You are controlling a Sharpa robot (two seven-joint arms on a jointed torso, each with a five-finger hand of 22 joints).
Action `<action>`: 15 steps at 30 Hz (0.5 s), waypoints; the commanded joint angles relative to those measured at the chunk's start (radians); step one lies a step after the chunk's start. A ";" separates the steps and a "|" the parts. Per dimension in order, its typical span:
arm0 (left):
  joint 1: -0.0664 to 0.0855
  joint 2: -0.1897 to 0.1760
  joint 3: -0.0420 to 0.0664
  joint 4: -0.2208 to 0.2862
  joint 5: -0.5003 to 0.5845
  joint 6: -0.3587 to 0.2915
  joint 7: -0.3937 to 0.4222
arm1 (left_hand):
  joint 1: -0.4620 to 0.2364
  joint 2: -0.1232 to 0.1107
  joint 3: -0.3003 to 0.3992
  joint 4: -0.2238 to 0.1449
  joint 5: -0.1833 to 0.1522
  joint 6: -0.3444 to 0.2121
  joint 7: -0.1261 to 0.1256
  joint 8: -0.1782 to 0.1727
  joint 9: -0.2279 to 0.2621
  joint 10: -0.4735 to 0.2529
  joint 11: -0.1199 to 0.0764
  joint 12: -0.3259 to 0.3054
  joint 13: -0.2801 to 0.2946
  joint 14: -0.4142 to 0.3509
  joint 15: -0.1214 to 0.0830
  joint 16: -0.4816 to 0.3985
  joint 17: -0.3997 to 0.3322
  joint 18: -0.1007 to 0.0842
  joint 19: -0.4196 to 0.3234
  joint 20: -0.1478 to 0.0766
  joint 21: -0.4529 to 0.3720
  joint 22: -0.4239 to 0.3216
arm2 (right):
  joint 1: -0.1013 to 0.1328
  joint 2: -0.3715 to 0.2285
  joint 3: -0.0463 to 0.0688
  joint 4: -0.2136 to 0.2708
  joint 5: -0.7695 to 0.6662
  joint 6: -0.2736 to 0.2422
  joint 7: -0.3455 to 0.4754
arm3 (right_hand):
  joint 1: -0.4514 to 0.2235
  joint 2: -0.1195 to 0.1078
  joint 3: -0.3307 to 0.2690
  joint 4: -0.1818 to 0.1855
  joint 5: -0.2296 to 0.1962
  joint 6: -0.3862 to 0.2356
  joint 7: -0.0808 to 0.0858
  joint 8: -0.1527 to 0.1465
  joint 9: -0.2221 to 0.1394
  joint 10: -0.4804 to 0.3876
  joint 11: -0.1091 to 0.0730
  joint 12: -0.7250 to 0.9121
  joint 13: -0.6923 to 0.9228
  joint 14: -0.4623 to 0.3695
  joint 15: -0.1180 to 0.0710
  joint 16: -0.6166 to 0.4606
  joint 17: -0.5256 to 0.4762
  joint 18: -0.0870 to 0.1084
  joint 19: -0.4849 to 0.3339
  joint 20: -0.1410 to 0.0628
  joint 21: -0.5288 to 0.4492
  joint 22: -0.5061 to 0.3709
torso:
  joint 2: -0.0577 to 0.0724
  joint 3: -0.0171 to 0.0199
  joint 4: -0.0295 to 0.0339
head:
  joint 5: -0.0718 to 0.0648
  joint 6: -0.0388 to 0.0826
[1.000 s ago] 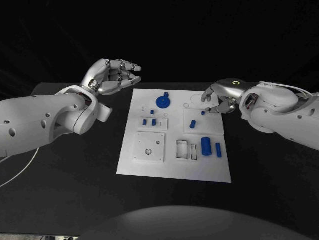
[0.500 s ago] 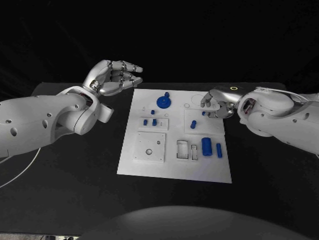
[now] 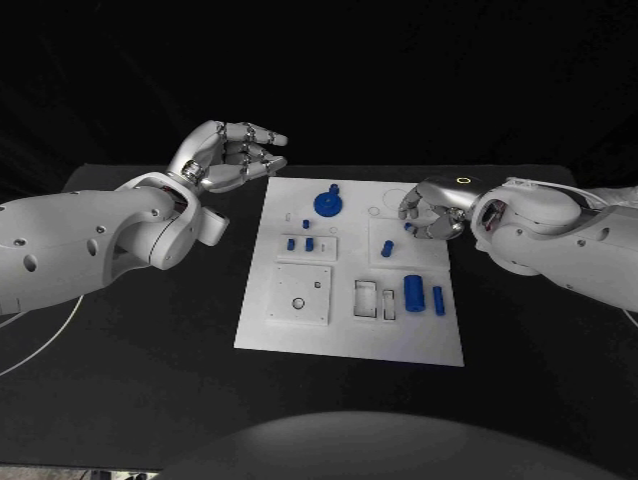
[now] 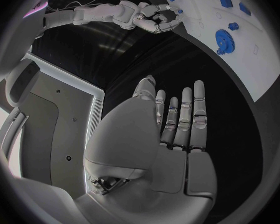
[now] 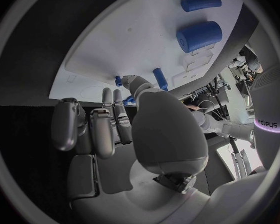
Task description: Assemble the parts on the task board
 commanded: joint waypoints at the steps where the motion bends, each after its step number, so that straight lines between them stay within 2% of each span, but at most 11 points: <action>1: 0.000 0.002 0.001 0.001 0.006 0.017 -0.002 | 0.012 0.003 -0.005 0.000 0.006 0.000 0.005 0.003 0.000 -0.001 0.010 0.005 -0.002 0.009 0.001 0.004 -0.002 0.009 0.010 -0.002 -0.003 -0.001 | -0.002 0.003 0.000 -0.004 0.003 0.014 0.012 | -0.008 -0.001 0.007 -0.005 0.006 0.004 0.005 0.009 0.014 -0.001 -0.008 0.009 0.008 0.000 -0.009 0.006 0.103 0.006 -0.002 -0.008 0.005 0.174 | 0.000 -0.0005 0.0002 | 0.002 0.000; 10: -0.001 0.002 0.001 -0.001 0.004 0.018 -0.010 | 0.026 0.006 -0.010 -0.001 0.009 0.005 0.009 0.006 0.002 -0.001 0.011 0.011 -0.006 0.016 0.000 0.007 -0.006 0.009 0.024 -0.003 -0.001 -0.002 | -0.006 0.013 0.000 -0.016 0.009 0.014 0.018 | -0.028 0.006 0.027 -0.027 0.013 0.005 -0.001 0.045 0.093 -0.008 -0.012 0.054 0.051 0.000 -0.013 0.008 0.101 0.006 -0.001 -0.012 0.005 0.175 | -0.001 -0.0003 -0.0001 | 0.005 0.000; 15: -0.001 0.001 0.001 -0.001 0.003 0.019 -0.014 | 0.032 0.007 -0.013 -0.001 0.010 0.006 0.011 0.006 0.002 0.000 0.012 0.014 -0.008 0.020 -0.001 0.008 -0.008 0.009 0.031 -0.003 0.000 -0.002 | -0.008 0.018 0.000 -0.023 0.011 0.020 0.019 | -0.031 0.008 0.033 -0.036 0.016 0.003 -0.003 0.056 0.120 -0.013 -0.014 0.062 0.060 -0.001 -0.014 0.008 0.099 0.006 -0.002 -0.013 0.005 0.175 | 0.000 -0.0005 -0.0004 | 0.006 0.000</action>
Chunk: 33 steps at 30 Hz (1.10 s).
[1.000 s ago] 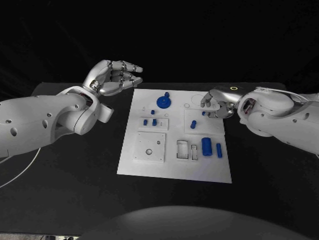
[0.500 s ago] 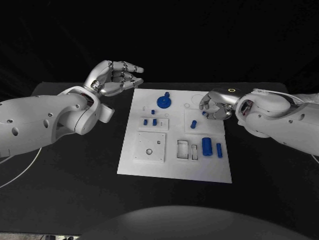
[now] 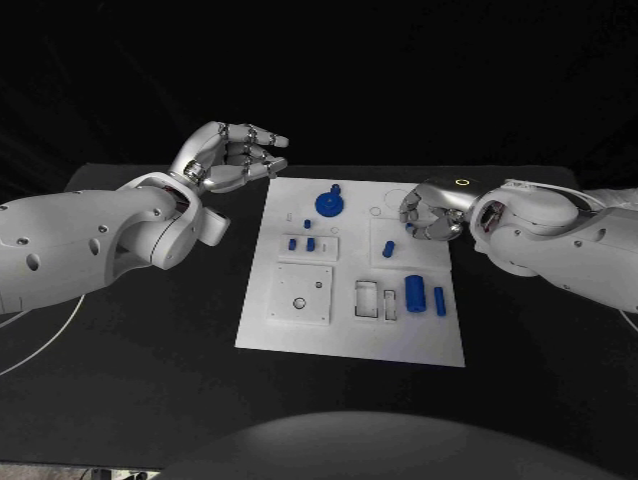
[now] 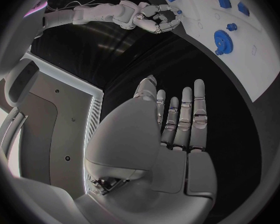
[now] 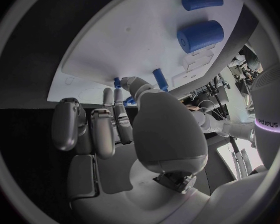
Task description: Assemble the parts on the task board
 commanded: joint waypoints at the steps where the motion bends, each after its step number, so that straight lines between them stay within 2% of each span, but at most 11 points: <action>1: 0.000 0.001 0.001 0.001 0.003 0.016 -0.003 | 0.010 0.000 -0.008 -0.001 0.006 0.002 0.008 0.006 0.001 -0.001 0.005 0.007 -0.002 0.008 0.000 0.004 -0.002 0.009 0.007 0.000 0.000 -0.001 | -0.002 0.004 0.000 -0.005 0.001 0.020 0.011 | -0.010 -0.002 0.003 -0.007 0.004 0.002 -0.003 0.005 0.011 -0.004 -0.004 0.006 0.003 -0.002 -0.007 0.003 0.098 0.006 -0.001 -0.009 0.004 0.174 | 0.000 0.0003 -0.0001 | 0.001 0.000; 12: 0.000 0.001 0.001 0.001 -0.001 0.020 -0.010 | 0.019 0.001 -0.014 -0.001 0.009 0.003 0.011 0.007 0.001 0.000 0.008 0.012 -0.005 0.019 -0.001 0.008 -0.005 0.008 0.019 0.000 0.003 -0.001 | -0.009 0.017 0.000 -0.024 0.002 0.041 0.007 | -0.014 -0.001 0.014 -0.017 0.011 -0.011 0.000 0.011 0.039 -0.013 -0.004 0.009 0.010 -0.006 -0.008 0.000 0.092 0.007 -0.004 -0.010 0.000 0.173 | 0.000 0.0005 -0.0007 | 0.003 0.000; 20: 0.000 0.001 0.001 0.002 -0.002 0.020 -0.011 | 0.022 0.002 -0.016 -0.001 0.010 0.003 0.011 0.007 0.002 0.000 0.009 0.013 -0.006 0.023 -0.001 0.009 -0.006 0.008 0.023 0.000 0.004 0.000 | -0.012 0.020 0.000 -0.029 0.002 0.057 0.005 | -0.008 0.000 0.037 -0.040 0.026 -0.035 0.007 0.007 0.066 -0.020 -0.002 0.010 0.014 -0.013 -0.007 -0.005 0.083 0.009 -0.011 -0.010 -0.008 0.171 | 0.000 -0.0001 -0.0007 | 0.003 0.000; 33: 0.000 0.002 0.000 0.001 -0.006 0.022 -0.023 | 0.026 0.004 -0.018 0.000 0.012 0.005 0.012 0.008 0.002 0.001 0.011 0.016 -0.007 0.029 -0.002 0.011 -0.008 0.008 0.028 0.000 0.006 0.000 | -0.015 0.023 0.000 -0.035 0.003 0.052 0.014 | 0.007 0.015 0.064 -0.069 0.036 -0.017 0.021 0.027 0.104 0.017 -0.011 0.026 0.018 -0.015 -0.010 -0.005 0.080 0.008 -0.008 -0.012 -0.001 0.173 | 0.000 -0.0001 -0.0003 | 0.004 0.000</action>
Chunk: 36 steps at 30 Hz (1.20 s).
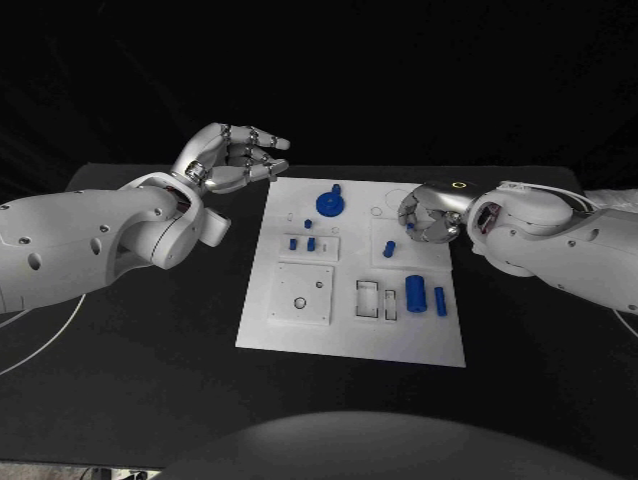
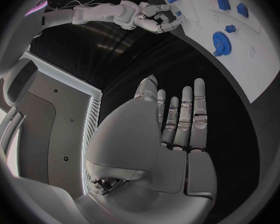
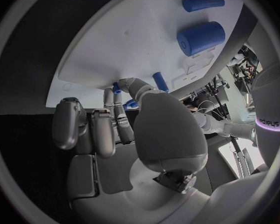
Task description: Assemble the parts on the task board
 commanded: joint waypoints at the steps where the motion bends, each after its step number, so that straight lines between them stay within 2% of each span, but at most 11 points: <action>1: 0.000 0.003 0.001 0.001 -0.005 0.016 -0.004 | 0.010 -0.001 -0.007 -0.001 0.005 0.002 0.009 0.004 0.001 -0.003 0.007 0.005 -0.001 0.010 0.000 0.005 -0.002 0.008 0.008 0.000 0.005 0.000 | -0.005 0.000 -0.003 -0.006 -0.007 0.025 0.001 | 0.002 0.011 0.004 -0.011 0.007 0.006 0.007 0.007 0.010 0.017 -0.001 0.008 0.001 -0.008 -0.003 -0.005 0.081 0.008 0.000 -0.005 0.004 0.173 | 0.000 -0.0007 0.0002 | 0.001 0.000; 24: -0.002 0.004 0.000 0.000 -0.006 0.010 -0.013 | 0.024 0.005 -0.009 -0.003 0.008 0.006 0.011 0.007 0.003 -0.009 0.008 0.006 -0.004 0.018 -0.001 0.006 -0.006 0.008 0.018 -0.001 0.009 0.002 | -0.005 -0.014 -0.003 -0.002 0.011 -0.026 0.017 | 0.007 0.021 0.017 -0.036 0.013 0.025 0.009 0.033 0.055 0.061 -0.014 0.016 -0.002 -0.008 -0.009 -0.007 0.075 0.007 0.002 -0.011 0.011 0.175 | 0.000 -0.0002 -0.0003 | 0.006 0.000; 36: -0.003 0.004 0.000 0.000 -0.006 0.011 -0.019 | 0.035 0.008 -0.010 -0.004 0.008 0.005 0.015 0.007 0.004 -0.010 0.011 0.008 -0.005 0.021 -0.001 0.005 -0.009 0.008 0.021 -0.002 0.011 0.004 | -0.003 -0.024 -0.003 0.013 0.021 -0.047 0.025 | 0.008 0.022 0.018 -0.040 0.014 0.028 0.009 0.038 0.063 0.067 -0.015 0.018 -0.002 -0.014 -0.009 -0.013 0.066 0.008 -0.002 -0.012 0.006 0.173 | 0.000 -0.0006 -0.0012 | 0.009 0.000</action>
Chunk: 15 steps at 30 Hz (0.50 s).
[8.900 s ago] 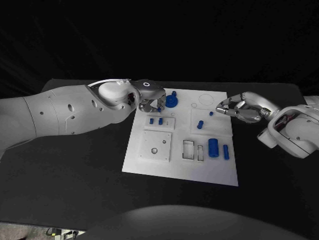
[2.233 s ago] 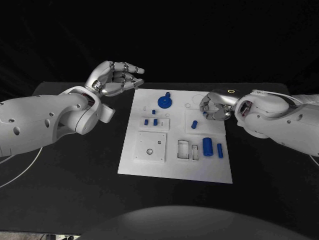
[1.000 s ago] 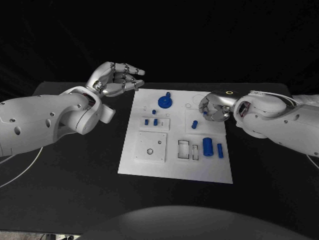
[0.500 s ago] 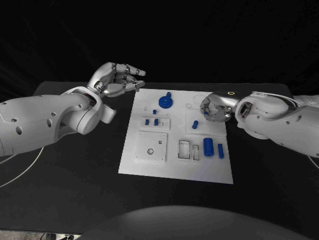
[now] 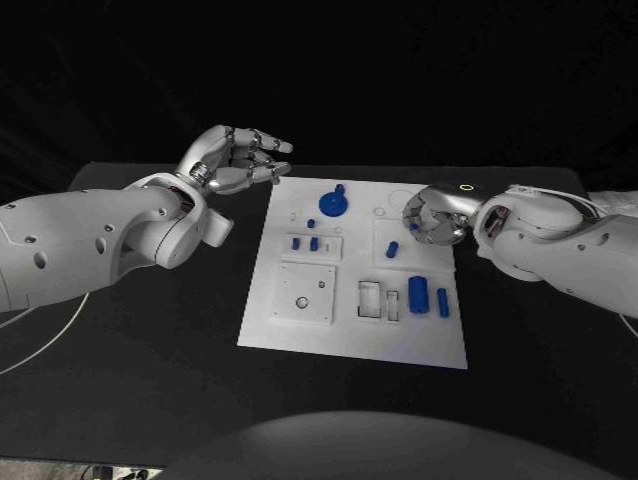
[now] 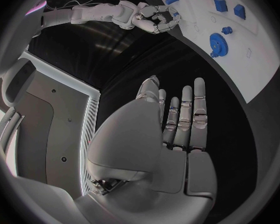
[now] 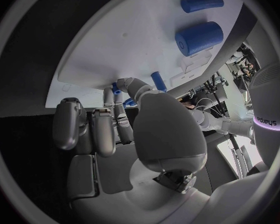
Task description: Assemble the parts on the task board
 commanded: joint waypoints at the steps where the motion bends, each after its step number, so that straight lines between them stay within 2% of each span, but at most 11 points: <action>1: 0.000 0.002 0.001 0.001 -0.004 0.010 0.000 | 0.009 0.000 -0.005 0.001 0.004 -0.002 0.008 0.003 0.001 -0.002 0.003 0.004 -0.001 0.007 -0.002 0.003 -0.002 0.007 0.007 -0.002 0.007 0.001 | 0.003 -0.006 0.000 0.006 0.000 -0.017 0.000 | -0.001 0.007 0.002 -0.007 0.004 0.005 0.000 0.006 -0.001 0.022 -0.014 0.003 0.001 -0.007 -0.002 -0.003 0.066 0.008 -0.002 -0.005 0.002 0.172 | 0.000 -0.0005 -0.0005 | 0.001 0.000; 15: -0.002 0.005 0.000 -0.002 -0.004 0.012 -0.005 | 0.016 0.002 -0.005 0.001 0.005 -0.005 0.013 0.002 0.001 -0.003 0.006 0.005 -0.001 0.009 -0.002 0.003 -0.004 0.007 0.009 -0.003 0.008 0.003 | 0.025 -0.017 0.001 0.025 0.007 -0.032 -0.001 | -0.002 0.008 0.002 -0.009 0.004 0.008 0.000 0.010 0.006 0.027 -0.016 0.004 0.001 -0.006 -0.002 -0.004 0.065 0.008 -0.001 -0.004 0.003 0.172 | 0.000 -0.0005 0.0003 | 0.004 0.000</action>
